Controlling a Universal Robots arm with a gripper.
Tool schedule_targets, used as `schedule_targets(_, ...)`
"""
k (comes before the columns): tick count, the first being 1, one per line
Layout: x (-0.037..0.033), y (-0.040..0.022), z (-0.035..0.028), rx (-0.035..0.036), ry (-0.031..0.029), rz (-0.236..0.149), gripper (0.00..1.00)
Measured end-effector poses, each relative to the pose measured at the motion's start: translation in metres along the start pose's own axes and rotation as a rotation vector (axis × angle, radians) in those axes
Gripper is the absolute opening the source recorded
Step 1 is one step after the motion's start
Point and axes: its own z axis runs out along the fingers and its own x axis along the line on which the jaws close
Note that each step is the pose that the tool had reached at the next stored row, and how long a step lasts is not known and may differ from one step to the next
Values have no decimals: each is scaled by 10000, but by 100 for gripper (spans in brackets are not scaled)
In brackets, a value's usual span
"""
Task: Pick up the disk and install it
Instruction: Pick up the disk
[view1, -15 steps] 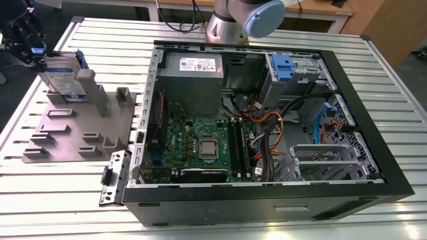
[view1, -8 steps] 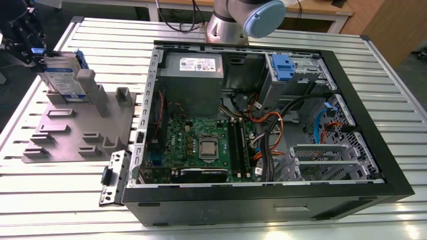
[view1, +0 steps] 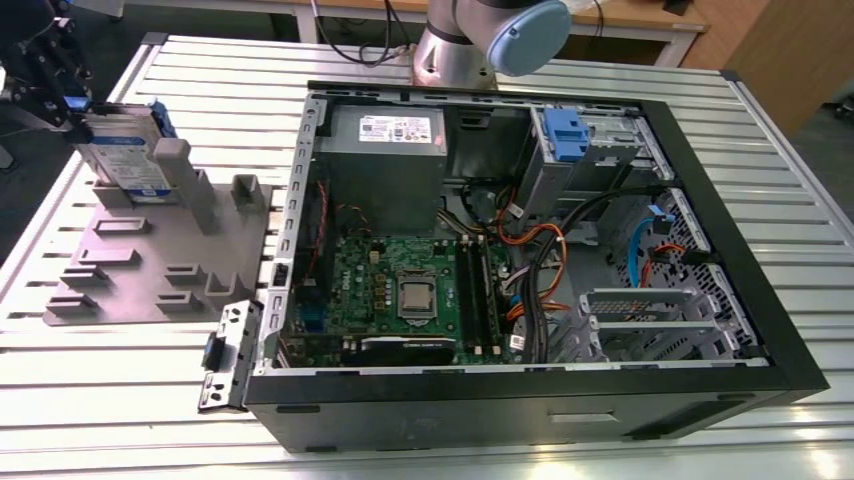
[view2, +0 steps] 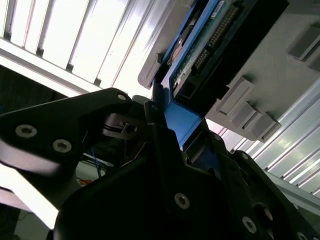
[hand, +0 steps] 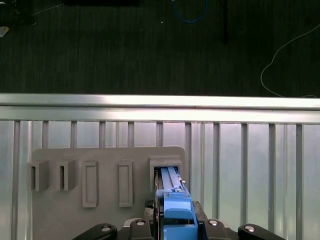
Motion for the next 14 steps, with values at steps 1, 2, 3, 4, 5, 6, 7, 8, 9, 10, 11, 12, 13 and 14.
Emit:
schedule_targets(1, 0, 0, 0, 0, 0, 0, 38)
schedule_targets(2, 0, 0, 0, 0, 0, 0, 38)
schedule_targets(3, 0, 0, 0, 0, 0, 0, 38)
schedule_targets(4, 0, 0, 0, 0, 0, 0, 38)
schedule_targets(5, 0, 0, 0, 0, 0, 0, 37)
schedule_targets(6, 0, 0, 0, 0, 1, 0, 37)
schedule_targets(7, 0, 0, 0, 0, 1, 0, 37)
schedule_targets(8, 0, 0, 0, 0, 1, 0, 37)
schedule_targets(9, 0, 0, 0, 0, 1, 0, 37)
schedule_targets(10, 0, 0, -1, 2, 1, 0, 37)
schedule_targets(11, 0, 0, -6, 0, 1, 0, 37)
schedule_targets(12, -1, 0, -10, 1, 1, 0, 37)
schedule_targets(13, 0, 0, -12, 3, 0, 0, 37)
schedule_targets(14, -1, 0, -12, 4, 0, 0, 37)
